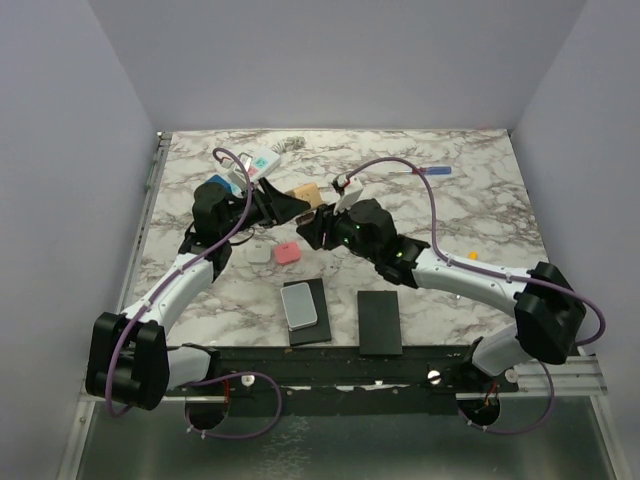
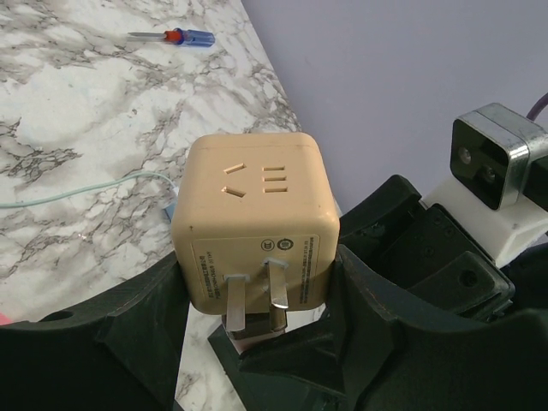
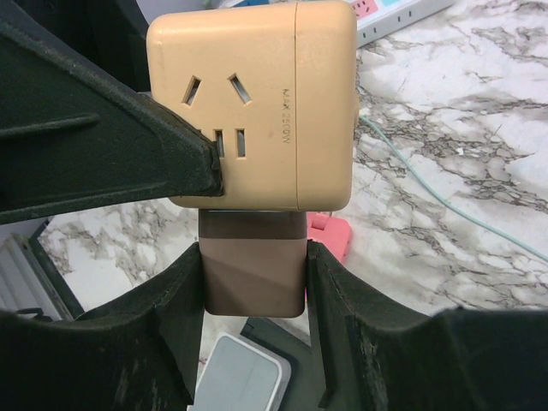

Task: Pull the plug off the socket
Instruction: Remove the plug from the socket, then place the plug at the center of the board.

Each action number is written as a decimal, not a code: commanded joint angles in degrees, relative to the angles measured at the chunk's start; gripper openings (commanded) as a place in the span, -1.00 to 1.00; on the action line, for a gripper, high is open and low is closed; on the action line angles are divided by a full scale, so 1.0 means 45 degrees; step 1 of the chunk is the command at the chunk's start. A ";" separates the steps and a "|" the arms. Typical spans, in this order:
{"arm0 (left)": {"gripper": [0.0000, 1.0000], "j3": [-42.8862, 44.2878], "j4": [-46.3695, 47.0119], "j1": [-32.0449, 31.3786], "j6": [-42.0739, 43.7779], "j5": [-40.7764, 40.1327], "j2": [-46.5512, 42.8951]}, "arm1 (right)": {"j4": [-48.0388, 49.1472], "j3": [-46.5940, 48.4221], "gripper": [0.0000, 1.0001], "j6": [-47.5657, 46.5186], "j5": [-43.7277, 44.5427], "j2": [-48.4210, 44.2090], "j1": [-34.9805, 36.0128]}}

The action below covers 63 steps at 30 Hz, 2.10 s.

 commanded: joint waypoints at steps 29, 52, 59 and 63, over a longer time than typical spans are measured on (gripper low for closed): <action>-1.00 -0.0026 0.2247 0.1301 0.0914 -0.2604 -0.0398 | -0.2349 -0.0437 -0.99 -0.0356 0.0508 -0.0879 -0.0078; -1.00 0.0248 0.2017 0.1314 0.1151 -0.2249 -0.0333 | -0.0552 -0.2401 -0.99 -0.2442 -0.0932 -0.2894 -0.0077; -1.00 0.1261 -0.0296 0.1314 0.3132 -0.1755 -0.0399 | -0.3039 -0.2120 -0.99 -0.1429 0.2192 -0.3427 -0.0111; -1.00 0.1600 -0.2641 0.1281 0.5091 -0.2535 -0.0708 | -0.5900 -0.1231 -0.99 -0.0131 0.4116 -0.2790 -0.0503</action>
